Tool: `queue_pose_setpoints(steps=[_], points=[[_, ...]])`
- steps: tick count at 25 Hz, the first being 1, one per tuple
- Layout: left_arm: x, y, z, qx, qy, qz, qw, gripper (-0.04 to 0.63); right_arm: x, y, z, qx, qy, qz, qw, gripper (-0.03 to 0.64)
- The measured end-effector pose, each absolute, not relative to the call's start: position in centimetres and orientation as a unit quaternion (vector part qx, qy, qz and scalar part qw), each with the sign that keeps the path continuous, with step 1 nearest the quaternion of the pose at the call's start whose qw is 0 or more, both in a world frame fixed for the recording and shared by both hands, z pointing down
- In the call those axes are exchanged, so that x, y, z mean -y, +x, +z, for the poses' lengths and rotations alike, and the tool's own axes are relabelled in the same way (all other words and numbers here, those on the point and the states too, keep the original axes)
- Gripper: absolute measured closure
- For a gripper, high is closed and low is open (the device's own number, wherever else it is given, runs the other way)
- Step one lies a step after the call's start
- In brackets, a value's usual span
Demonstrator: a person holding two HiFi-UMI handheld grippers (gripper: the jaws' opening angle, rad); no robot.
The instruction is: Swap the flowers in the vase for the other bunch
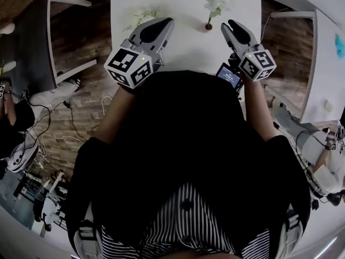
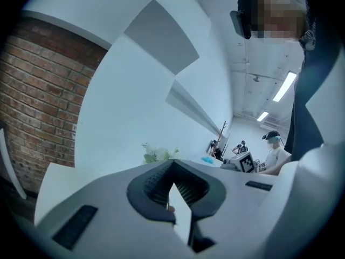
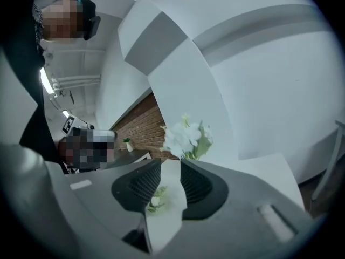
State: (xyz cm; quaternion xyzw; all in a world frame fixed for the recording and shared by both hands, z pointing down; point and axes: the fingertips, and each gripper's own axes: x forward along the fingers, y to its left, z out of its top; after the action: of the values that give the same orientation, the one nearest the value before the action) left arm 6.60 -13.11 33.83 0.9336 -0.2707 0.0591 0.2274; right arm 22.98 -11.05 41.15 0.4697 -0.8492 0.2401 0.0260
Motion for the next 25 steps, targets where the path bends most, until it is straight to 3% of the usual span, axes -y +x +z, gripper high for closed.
queue_pose_setpoints(steps=[3,8,25], points=[[13.7,8.8,33.2,0.253,0.942,0.055,0.216,0.589,10.4,22.0,36.3,0.871,0.441,0.215,0.012,0.611],[13.7,11.4,32.3,0.227,0.950,0.049,0.207,0.589,9.6,20.0,31.3,0.898,0.396,0.190,-0.001,0.617],[13.2,11.7,33.0,0.231,0.945,0.052,0.226,0.589,9.6,20.5,32.3,0.902,0.382,0.202,0.002,0.617]])
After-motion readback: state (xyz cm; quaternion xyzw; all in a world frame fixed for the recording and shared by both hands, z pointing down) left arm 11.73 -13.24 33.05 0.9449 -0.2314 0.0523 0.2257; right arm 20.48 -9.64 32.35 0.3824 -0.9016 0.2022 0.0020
